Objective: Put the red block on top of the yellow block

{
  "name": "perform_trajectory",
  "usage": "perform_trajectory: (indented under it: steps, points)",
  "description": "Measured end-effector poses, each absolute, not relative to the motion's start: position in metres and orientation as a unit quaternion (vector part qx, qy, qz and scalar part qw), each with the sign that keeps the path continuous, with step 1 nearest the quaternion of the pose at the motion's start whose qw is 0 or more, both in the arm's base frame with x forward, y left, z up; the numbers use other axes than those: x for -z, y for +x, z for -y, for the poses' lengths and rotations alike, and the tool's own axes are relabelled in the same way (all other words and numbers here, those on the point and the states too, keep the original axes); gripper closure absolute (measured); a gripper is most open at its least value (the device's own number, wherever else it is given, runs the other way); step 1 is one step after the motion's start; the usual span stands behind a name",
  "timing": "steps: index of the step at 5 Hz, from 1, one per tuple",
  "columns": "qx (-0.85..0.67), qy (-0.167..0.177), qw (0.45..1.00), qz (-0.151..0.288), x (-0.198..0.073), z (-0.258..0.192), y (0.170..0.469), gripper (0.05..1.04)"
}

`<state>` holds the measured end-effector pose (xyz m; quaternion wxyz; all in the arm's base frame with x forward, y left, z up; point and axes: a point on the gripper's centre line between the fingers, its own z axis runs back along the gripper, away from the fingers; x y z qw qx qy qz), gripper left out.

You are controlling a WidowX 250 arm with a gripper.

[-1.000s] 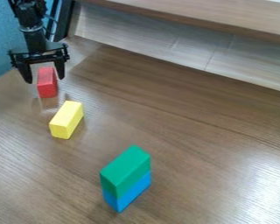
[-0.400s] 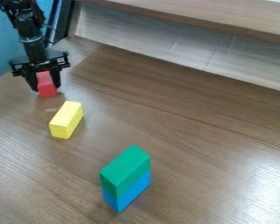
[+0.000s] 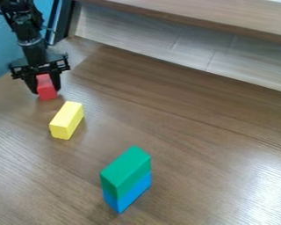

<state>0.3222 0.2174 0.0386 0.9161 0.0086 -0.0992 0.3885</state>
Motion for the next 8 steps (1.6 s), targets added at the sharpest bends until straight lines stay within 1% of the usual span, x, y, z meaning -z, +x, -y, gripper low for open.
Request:
perform_trajectory:
  steps: [1, 2, 3, 4, 6, 8]
  points:
    - [-0.351, -0.006, 0.932, 0.094, -0.049, -0.206, 0.318, 0.507]
    - [-0.305, -0.003, 0.946, 0.113, -0.071, -0.194, 0.313, 0.507]
    - [-0.274, -0.001, 0.954, 0.124, -0.083, -0.183, 0.307, 0.507]
    - [-0.245, -0.009, 0.962, 0.124, -0.090, -0.171, 0.297, 0.507]
    - [-0.189, -0.016, 0.975, 0.116, -0.091, -0.145, 0.273, 0.507]
    - [-0.159, -0.008, 0.981, 0.106, -0.083, -0.131, 0.257, 0.507]
